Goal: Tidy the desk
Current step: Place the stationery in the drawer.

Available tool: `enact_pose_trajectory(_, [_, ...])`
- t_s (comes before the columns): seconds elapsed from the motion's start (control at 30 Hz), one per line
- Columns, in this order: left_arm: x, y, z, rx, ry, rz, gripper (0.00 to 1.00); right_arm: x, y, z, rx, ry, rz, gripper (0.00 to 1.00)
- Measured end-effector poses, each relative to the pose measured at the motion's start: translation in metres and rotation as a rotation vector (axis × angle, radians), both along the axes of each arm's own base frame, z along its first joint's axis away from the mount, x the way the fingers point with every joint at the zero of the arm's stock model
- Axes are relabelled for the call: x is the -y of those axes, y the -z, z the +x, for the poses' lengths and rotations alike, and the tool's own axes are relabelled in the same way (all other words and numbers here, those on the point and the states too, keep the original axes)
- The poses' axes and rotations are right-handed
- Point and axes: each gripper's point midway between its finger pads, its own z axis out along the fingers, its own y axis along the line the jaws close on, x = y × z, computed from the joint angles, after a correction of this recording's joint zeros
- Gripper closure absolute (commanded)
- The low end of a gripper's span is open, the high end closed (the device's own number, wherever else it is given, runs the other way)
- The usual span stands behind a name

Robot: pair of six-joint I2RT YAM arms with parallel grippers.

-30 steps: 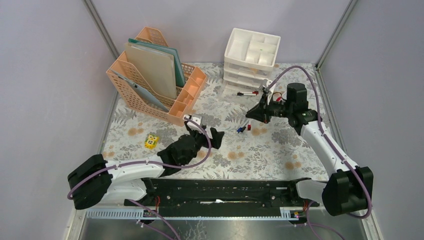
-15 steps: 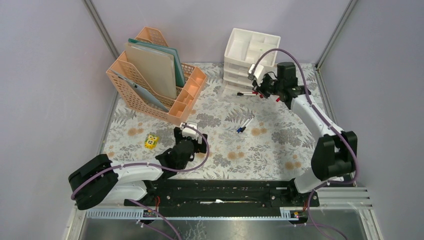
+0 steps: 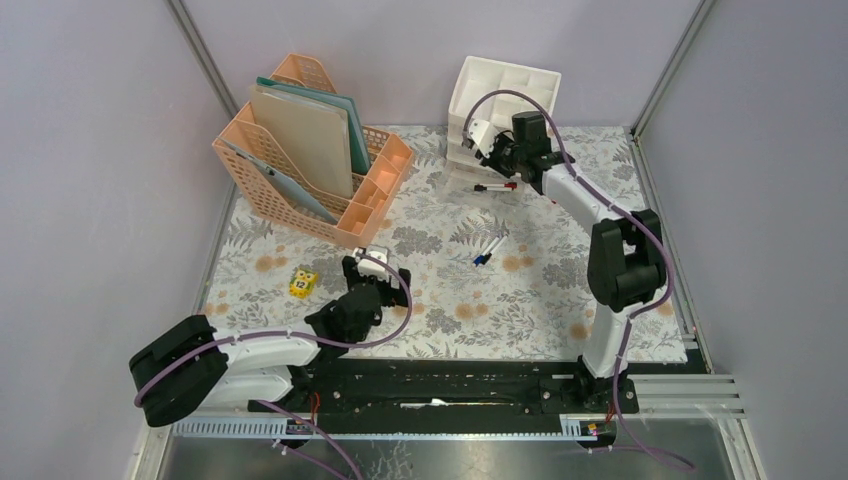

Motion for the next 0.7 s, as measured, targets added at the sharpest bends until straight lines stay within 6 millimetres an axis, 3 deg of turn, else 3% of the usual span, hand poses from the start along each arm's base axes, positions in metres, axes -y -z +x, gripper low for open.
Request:
enact_pose_trajectory(0.07, [-0.002,0.000,-0.001,0.003,-0.002,-0.003,0.01,0.000,0.010,0.006,-0.006,0.019,-0.020,0.54])
enact_pose_trajectory(0.17, [-0.004,-0.001,-0.002,0.010,-0.003,-0.013,0.01,0.004,0.023,0.012,-0.023,0.056,-0.042,0.43])
enact_pose_trajectory(0.43, [-0.005,-0.003,-0.003,0.018,-0.004,-0.025,0.01,0.000,0.023,0.004,-0.078,0.089,0.025,0.27])
enact_pose_trajectory(0.53, [-0.005,-0.003,-0.003,0.018,-0.004,-0.025,0.01,-0.006,0.013,-0.016,-0.138,0.084,0.100,0.21])
enact_pose_trajectory(0.7, [-0.005,-0.004,-0.003,0.020,-0.003,-0.028,0.01,-0.019,-0.023,-0.077,-0.253,0.033,0.266,0.07])
